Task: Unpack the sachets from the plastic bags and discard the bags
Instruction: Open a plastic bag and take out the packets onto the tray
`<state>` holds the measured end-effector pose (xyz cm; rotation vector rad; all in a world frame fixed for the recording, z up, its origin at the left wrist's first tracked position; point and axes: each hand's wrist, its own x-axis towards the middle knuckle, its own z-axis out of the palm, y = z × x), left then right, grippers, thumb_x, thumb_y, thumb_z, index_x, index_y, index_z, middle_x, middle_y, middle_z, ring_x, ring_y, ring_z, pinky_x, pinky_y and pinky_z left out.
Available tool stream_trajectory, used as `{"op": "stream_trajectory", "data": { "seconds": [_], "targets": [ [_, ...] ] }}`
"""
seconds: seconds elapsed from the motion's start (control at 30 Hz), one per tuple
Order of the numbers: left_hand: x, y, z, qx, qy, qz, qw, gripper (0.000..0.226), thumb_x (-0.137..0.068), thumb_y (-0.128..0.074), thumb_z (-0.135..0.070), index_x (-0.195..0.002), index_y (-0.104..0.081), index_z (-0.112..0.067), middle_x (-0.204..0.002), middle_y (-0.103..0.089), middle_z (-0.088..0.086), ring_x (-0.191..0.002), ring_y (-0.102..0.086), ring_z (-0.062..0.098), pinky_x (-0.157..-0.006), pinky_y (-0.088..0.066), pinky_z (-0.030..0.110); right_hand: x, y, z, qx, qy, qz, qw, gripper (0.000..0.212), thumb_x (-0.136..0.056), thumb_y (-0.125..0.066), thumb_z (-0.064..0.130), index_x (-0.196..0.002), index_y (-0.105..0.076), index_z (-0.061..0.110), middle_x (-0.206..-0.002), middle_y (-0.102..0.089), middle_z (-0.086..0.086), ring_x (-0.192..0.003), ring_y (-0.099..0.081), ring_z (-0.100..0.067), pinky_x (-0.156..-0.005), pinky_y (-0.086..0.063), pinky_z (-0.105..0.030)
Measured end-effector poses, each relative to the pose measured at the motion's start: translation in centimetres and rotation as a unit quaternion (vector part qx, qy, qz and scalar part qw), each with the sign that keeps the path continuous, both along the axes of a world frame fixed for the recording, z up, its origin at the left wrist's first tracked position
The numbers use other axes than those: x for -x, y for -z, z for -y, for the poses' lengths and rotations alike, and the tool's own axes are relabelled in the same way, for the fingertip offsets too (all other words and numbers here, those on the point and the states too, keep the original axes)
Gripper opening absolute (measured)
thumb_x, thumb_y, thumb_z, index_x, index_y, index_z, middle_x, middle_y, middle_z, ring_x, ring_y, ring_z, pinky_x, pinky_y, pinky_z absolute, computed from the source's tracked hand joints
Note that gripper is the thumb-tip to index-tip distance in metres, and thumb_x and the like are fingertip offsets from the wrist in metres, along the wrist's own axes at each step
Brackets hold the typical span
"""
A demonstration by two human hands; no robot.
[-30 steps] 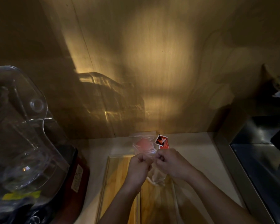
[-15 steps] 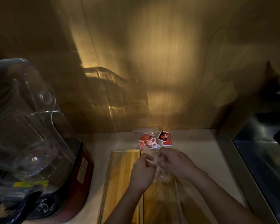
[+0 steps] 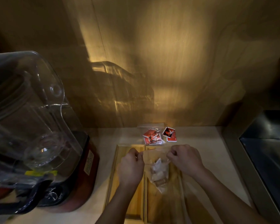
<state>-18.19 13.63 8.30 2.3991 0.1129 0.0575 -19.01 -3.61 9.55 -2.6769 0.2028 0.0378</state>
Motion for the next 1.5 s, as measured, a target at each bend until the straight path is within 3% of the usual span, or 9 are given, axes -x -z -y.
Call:
{"op": "stream_trajectory", "data": {
  "seconds": [0.23, 0.37, 0.43, 0.53, 0.7, 1.03, 1.13, 1.27, 1.5],
  "targets": [
    [3.0, -2.1, 1.3, -0.023, 0.128, -0.076, 0.989, 0.052, -0.080, -0.045, -0.066, -0.121, -0.028, -0.038, -0.093, -0.068, 0.004, -0.084, -0.066, 0.024, -0.072, -0.053, 0.036, -0.3, 0.1, -0.8, -0.065, 0.008, -0.055, 0.996, 0.033, -0.079, -0.053, 0.029, -0.050, -0.042, 0.016, -0.059, -0.049, -0.004, -0.065, -0.053, -0.025, -0.058, -0.035, -0.031],
    [4.6, -1.4, 2.7, -0.173, 0.211, -0.097, 0.957, 0.040, -0.088, -0.044, -0.051, -0.119, -0.049, -0.026, -0.118, -0.051, 0.004, -0.101, -0.059, 0.026, -0.080, -0.046, 0.034, -0.7, 0.2, -0.2, -0.074, 0.007, -0.082, 0.994, 0.026, -0.076, -0.058, 0.030, -0.056, -0.045, 0.020, -0.063, -0.050, 0.002, -0.071, -0.054, -0.024, -0.056, -0.034, -0.030],
    [4.4, -1.1, 2.4, -0.207, 0.215, -0.067, 0.952, 0.027, -0.094, -0.042, -0.030, -0.112, -0.055, -0.016, -0.118, -0.051, 0.007, -0.100, -0.059, 0.027, -0.078, -0.047, 0.036, -0.6, 0.2, -0.1, -0.127, 0.004, -0.064, 0.990, 0.015, -0.075, -0.062, 0.026, -0.087, -0.053, 0.026, -0.075, -0.053, 0.005, -0.074, -0.056, -0.021, -0.061, -0.039, -0.030],
    [3.2, -0.6, 1.1, -0.218, 0.301, -0.014, 0.928, 0.025, -0.091, -0.046, -0.014, -0.113, -0.058, -0.015, -0.120, -0.053, 0.004, -0.104, -0.056, 0.023, -0.082, -0.045, 0.035, -0.6, -0.2, 0.3, -0.228, -0.019, -0.041, 0.973, 0.069, -0.074, -0.066, 0.015, -0.130, -0.036, 0.043, -0.084, -0.045, 0.011, -0.074, -0.050, -0.015, -0.063, -0.040, -0.026],
    [1.4, -1.4, -1.8, -0.164, 0.350, -0.008, 0.922, 0.019, -0.089, -0.051, -0.018, -0.101, -0.065, -0.020, -0.109, -0.062, -0.005, -0.099, -0.058, 0.015, -0.086, -0.049, 0.036, -0.9, -0.4, 1.9, -0.143, -0.068, -0.068, 0.985, 0.030, -0.079, -0.063, 0.014, -0.052, -0.052, 0.023, -0.055, -0.050, 0.005, -0.062, -0.050, -0.015, -0.056, -0.036, -0.027],
    [-0.4, -2.0, -3.1, 0.066, 0.326, -0.181, 0.925, 0.018, -0.086, -0.062, -0.019, -0.069, -0.059, -0.023, -0.072, -0.056, -0.008, -0.072, -0.053, 0.006, -0.072, -0.045, 0.024, -0.2, -1.1, 3.8, -0.267, -0.108, -0.248, 0.925, 0.036, -0.078, -0.064, 0.014, -0.042, -0.058, 0.017, -0.034, -0.045, 0.006, -0.029, -0.031, -0.009, -0.041, -0.025, -0.024],
    [-0.7, 0.2, -2.4, 0.126, 0.211, -0.151, 0.957, 0.009, -0.087, -0.060, -0.014, -0.094, -0.060, -0.018, -0.085, -0.057, -0.005, -0.078, -0.055, 0.011, -0.078, -0.050, 0.034, 0.0, 0.6, 3.2, -0.316, -0.025, -0.191, 0.929, 0.036, -0.086, -0.060, 0.024, -0.052, -0.056, 0.012, -0.041, -0.049, 0.000, -0.033, -0.039, -0.011, -0.040, -0.030, -0.022],
    [0.1, 2.9, -1.5, 0.185, 0.081, -0.148, 0.968, 0.064, -0.084, -0.065, -0.021, -0.138, -0.031, -0.024, -0.124, -0.051, 0.001, -0.105, -0.052, 0.014, -0.083, -0.046, 0.031, 1.0, 3.0, 2.4, -0.428, 0.077, -0.120, 0.892, 0.020, -0.086, -0.059, 0.025, -0.097, -0.063, 0.009, -0.074, -0.064, -0.005, -0.053, -0.058, -0.008, -0.049, -0.040, -0.023],
    [4.3, 7.2, -1.6, 0.160, 0.127, -0.226, 0.953, 0.134, -0.054, -0.079, -0.058, -0.147, 0.012, -0.025, -0.157, -0.017, 0.006, -0.143, -0.022, 0.025, -0.116, -0.028, 0.045, 5.0, 7.7, 2.1, -0.445, -0.033, -0.213, 0.869, 0.094, -0.066, -0.077, 0.011, -0.135, -0.017, 0.035, -0.124, -0.045, 0.003, -0.103, -0.050, -0.005, -0.071, -0.048, -0.009]
  ]
}}
